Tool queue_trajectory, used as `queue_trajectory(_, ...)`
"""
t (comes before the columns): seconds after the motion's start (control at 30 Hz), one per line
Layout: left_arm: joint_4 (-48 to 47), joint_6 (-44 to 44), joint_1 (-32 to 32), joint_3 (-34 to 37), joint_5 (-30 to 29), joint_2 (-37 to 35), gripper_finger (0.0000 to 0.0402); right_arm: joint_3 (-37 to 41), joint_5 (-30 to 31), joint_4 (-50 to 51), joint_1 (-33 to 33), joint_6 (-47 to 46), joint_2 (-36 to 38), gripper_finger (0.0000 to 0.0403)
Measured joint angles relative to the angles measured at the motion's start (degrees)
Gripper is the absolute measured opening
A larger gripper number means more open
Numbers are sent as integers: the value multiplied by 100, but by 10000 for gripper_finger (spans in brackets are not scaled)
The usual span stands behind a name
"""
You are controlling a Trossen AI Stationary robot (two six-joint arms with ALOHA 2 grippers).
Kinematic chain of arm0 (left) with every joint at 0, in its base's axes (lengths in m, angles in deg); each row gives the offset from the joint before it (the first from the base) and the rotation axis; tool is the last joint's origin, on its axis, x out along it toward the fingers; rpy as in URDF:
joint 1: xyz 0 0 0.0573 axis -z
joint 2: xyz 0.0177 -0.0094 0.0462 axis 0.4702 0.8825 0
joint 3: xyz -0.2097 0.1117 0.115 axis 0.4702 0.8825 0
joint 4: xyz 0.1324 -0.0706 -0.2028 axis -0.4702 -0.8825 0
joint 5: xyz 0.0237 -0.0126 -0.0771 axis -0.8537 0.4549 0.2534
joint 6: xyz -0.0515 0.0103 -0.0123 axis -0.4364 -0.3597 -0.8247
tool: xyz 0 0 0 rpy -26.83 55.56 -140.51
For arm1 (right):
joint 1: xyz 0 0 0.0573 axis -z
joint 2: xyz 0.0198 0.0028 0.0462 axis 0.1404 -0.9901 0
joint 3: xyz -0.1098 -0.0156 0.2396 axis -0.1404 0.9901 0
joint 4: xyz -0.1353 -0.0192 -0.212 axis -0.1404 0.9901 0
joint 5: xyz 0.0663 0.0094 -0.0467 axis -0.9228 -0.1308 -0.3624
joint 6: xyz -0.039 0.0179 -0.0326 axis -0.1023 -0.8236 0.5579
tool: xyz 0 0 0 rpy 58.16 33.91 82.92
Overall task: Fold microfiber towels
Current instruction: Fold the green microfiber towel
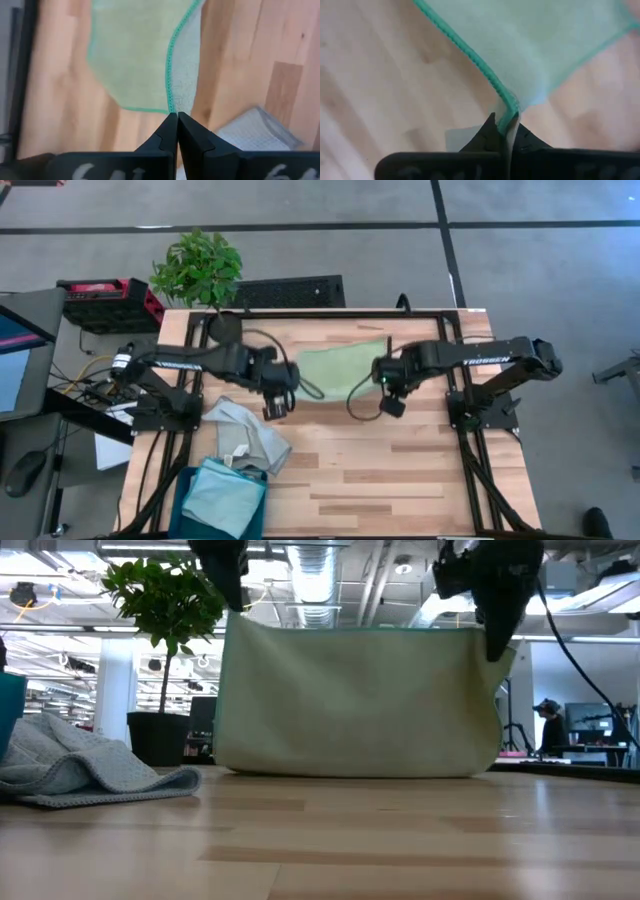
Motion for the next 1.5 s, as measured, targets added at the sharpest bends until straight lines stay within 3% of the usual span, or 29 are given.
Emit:
queue_trajectory(0.27,1053,-853,646,1218,370,0,0,637,-428,-1167,-906,-889,-2,13)
queue_trajectory(0.53,1447,-1205,877,1813,409,-2,0,916,-444,-1354,-1089,-1289,-1,10)
queue_trajectory(0.7,1448,-1179,661,1828,-238,-1,0,987,70,-1349,-727,-1267,-93,11)
queue_trajectory(1.1,1462,-1222,-396,1828,-725,534,0,987,648,-1410,484,22,-931,12)
queue_trajectory(1.5,1608,-911,-1388,1828,-717,682,0,987,1053,-1690,1532,973,-973,12)
